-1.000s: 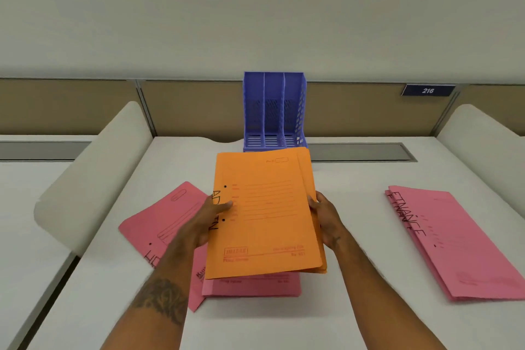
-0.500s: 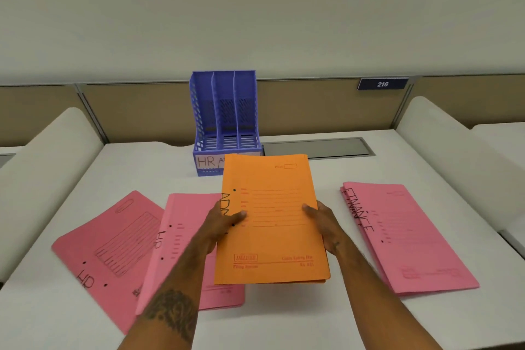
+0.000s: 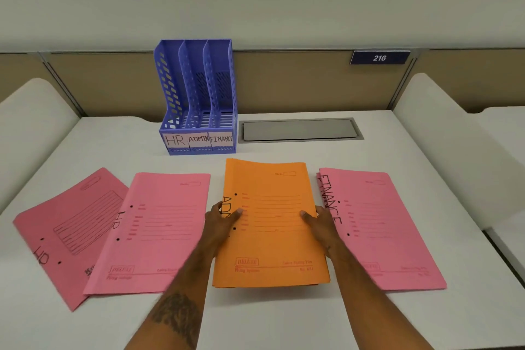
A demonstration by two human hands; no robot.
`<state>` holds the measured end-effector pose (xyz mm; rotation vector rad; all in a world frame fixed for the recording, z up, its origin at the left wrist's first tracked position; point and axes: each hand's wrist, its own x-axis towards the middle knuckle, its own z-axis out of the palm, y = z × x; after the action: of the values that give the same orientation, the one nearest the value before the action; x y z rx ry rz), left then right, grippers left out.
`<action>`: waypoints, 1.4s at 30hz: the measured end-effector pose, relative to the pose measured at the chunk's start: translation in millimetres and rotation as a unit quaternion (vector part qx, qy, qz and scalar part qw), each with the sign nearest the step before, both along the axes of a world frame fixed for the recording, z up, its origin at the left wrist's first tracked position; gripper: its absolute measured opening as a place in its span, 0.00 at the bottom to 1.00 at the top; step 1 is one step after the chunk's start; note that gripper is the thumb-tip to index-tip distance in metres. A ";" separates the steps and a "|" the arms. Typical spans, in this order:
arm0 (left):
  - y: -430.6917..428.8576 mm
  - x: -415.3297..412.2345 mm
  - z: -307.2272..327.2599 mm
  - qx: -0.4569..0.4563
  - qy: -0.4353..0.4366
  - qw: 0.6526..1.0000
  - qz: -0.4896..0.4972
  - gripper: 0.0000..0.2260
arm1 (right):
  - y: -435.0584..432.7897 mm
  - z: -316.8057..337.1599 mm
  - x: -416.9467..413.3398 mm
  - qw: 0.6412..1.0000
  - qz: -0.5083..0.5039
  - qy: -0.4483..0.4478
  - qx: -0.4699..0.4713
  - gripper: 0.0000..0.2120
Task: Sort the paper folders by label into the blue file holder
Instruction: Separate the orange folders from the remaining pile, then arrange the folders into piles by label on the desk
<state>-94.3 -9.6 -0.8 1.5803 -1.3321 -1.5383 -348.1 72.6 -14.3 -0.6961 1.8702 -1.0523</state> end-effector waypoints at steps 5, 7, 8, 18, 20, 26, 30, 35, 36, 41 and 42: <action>1.7 -3.5 -11.0 0.035 -0.014 0.999 -0.035 0.26 | -2.1 -8.1 -5.1 0.998 -0.014 0.057 0.025 0.16; 1.1 -5.5 -12.3 0.029 -0.040 0.997 -0.052 0.22 | -5.5 -10.1 -5.8 0.996 -0.015 0.079 0.031 0.15; 0.8 -7.0 -12.9 0.019 -0.058 0.996 -0.064 0.20 | -7.1 -11.2 -5.7 0.996 -0.016 0.087 0.030 0.15; -15.9 -17.5 -30.1 -0.026 -0.220 0.966 -0.136 0.24 | -15.9 -19.4 -1.2 0.978 0.002 0.182 0.097 0.18; -16.4 -20.2 -30.8 -0.029 -0.251 0.958 -0.136 0.24 | -17.8 -20.0 0.3 0.967 0.018 0.217 0.131 0.21; -19.2 -23.9 -32.8 -0.028 -0.293 0.946 -0.139 0.23 | -21.7 -19.2 4.2 0.922 0.059 0.331 0.191 0.24; -18.6 -24.8 -33.7 -0.029 -0.295 0.945 -0.135 0.22 | -22.5 -17.4 5.6 0.903 0.073 0.370 0.206 0.24; -21.0 -20.3 -32.3 -0.034 -0.275 0.951 -0.141 0.20 | -14.3 -15.0 9.4 0.865 0.128 0.432 0.220 0.27; -21.5 -18.9 -30.7 -0.038 -0.271 0.952 -0.140 0.19 | -12.1 -14.3 10.8 0.855 0.141 0.445 0.224 0.27; -17.5 -3.5 -18.5 -0.142 -0.357 0.913 -0.137 0.31 | -11.1 -4.8 17.9 0.857 0.131 0.468 0.171 0.29; -16.4 1.7 -16.0 -0.175 -0.385 0.895 -0.138 0.32 | -13.7 -2.2 20.4 0.847 0.146 0.486 0.158 0.30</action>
<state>-92.5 -26.0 -16.8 1.8845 -2.1915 -0.7107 -327.6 58.9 -16.5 -1.4242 2.5609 -0.1193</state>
